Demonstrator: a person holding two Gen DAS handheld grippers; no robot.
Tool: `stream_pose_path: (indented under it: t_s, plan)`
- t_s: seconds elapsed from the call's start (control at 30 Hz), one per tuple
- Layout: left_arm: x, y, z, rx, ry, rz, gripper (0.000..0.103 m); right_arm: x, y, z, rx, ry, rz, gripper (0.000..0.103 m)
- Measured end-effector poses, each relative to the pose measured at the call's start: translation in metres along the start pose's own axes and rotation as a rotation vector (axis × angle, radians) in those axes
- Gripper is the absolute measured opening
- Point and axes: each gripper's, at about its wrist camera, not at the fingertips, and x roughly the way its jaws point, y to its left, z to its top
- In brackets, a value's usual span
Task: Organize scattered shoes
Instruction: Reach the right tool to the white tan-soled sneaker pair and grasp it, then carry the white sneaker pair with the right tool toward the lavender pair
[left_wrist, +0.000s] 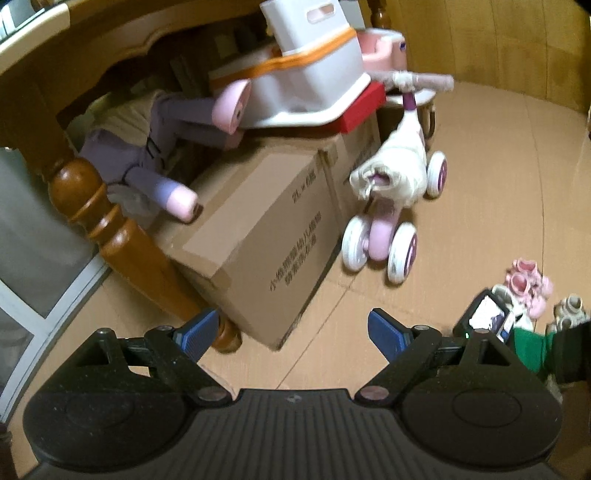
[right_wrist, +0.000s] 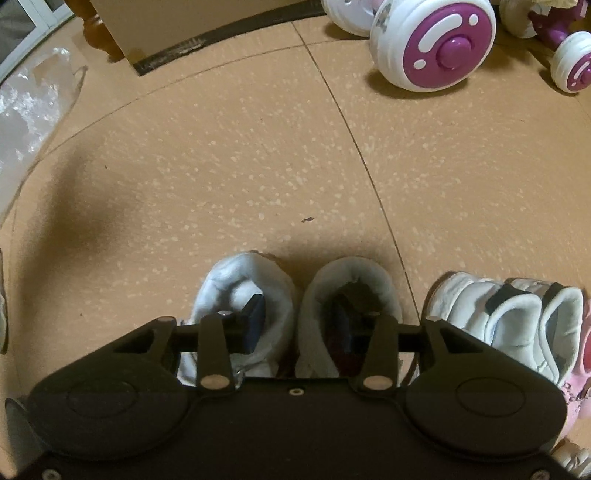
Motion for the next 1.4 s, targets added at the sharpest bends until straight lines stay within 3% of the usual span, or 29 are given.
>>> stream_pose_path:
  t_s: [0.03, 0.17, 0.37, 0.5, 0.73, 1.07, 1.4]
  plan:
    - [-0.001, 0.002, -0.002, -0.006, 0.002, 0.005, 0.089, 0.003, 0.001, 0.001, -0.002, 0.005, -0.007, 0.028]
    - [-0.005, 0.008, -0.005, -0.019, -0.002, 0.016, 0.089, 0.007, 0.0, 0.001, 0.021, 0.0, -0.01, 0.022]
    - [-0.011, 0.015, -0.011, -0.028, -0.007, 0.024, 0.089, -0.016, 0.007, -0.012, 0.099, -0.063, 0.14, 0.02]
    - [-0.016, 0.022, -0.017, -0.045, -0.008, 0.037, 0.089, -0.024, 0.032, -0.009, 0.106, -0.072, 0.213, 0.02]
    - [-0.029, 0.041, -0.031, -0.088, -0.014, 0.068, 0.089, -0.022, 0.12, 0.002, 0.025, -0.043, 0.316, 0.02]
    - [-0.037, 0.072, -0.064, -0.139, 0.015, 0.101, 0.089, -0.005, 0.217, 0.016, -0.105, 0.009, 0.345, 0.02]
    - [-0.047, 0.1, -0.099, -0.193, 0.034, 0.126, 0.089, 0.018, 0.287, 0.041, -0.23, 0.054, 0.301, 0.02]
